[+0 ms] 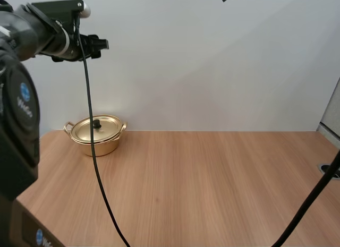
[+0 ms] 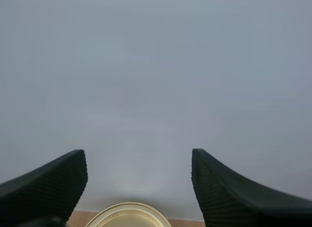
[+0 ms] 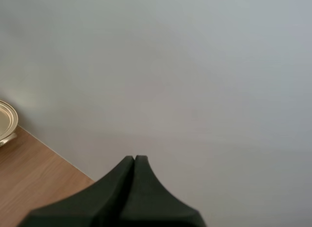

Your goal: Open the pot, put the car inside, and close it

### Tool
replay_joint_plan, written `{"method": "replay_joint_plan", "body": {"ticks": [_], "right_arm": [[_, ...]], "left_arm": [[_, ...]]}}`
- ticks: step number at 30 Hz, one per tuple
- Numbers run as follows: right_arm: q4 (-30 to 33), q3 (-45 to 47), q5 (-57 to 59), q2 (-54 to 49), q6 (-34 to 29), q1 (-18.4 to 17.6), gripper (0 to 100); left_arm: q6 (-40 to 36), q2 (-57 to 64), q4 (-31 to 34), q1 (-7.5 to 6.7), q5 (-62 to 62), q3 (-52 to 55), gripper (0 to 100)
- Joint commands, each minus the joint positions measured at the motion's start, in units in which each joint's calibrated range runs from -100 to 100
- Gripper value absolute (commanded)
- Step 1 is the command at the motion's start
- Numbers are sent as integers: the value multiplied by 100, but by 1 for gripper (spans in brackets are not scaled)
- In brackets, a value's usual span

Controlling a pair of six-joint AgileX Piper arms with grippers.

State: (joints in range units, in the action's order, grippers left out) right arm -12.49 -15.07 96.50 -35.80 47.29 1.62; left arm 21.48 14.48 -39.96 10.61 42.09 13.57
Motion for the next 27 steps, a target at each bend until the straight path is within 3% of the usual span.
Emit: {"method": "replay_joint_plan", "body": {"ticks": [1,6,9,16,20,27], "right_arm": [[-108,426,-413,-2,1,6,0],[-226,1458,-1516,-78,1,6,0],[-275,2216,-2789,-261,1,6,0],[-1160,4657,-5525,-1324,738,6,0],[-1636,5910,-6902,-2161,924,6,0],[-2120,7658,-7588,-3492,901,6,0]], "left_arm": [[173,1784,-532,-2,1479,38,100],[137,3221,-753,-2,1557,556,100],[137,4143,-753,-2,1297,1116,100],[406,6088,-730,6,444,3060,100],[431,6671,-310,6,422,3905,100],[198,7589,29,6,576,4391,100]]}}
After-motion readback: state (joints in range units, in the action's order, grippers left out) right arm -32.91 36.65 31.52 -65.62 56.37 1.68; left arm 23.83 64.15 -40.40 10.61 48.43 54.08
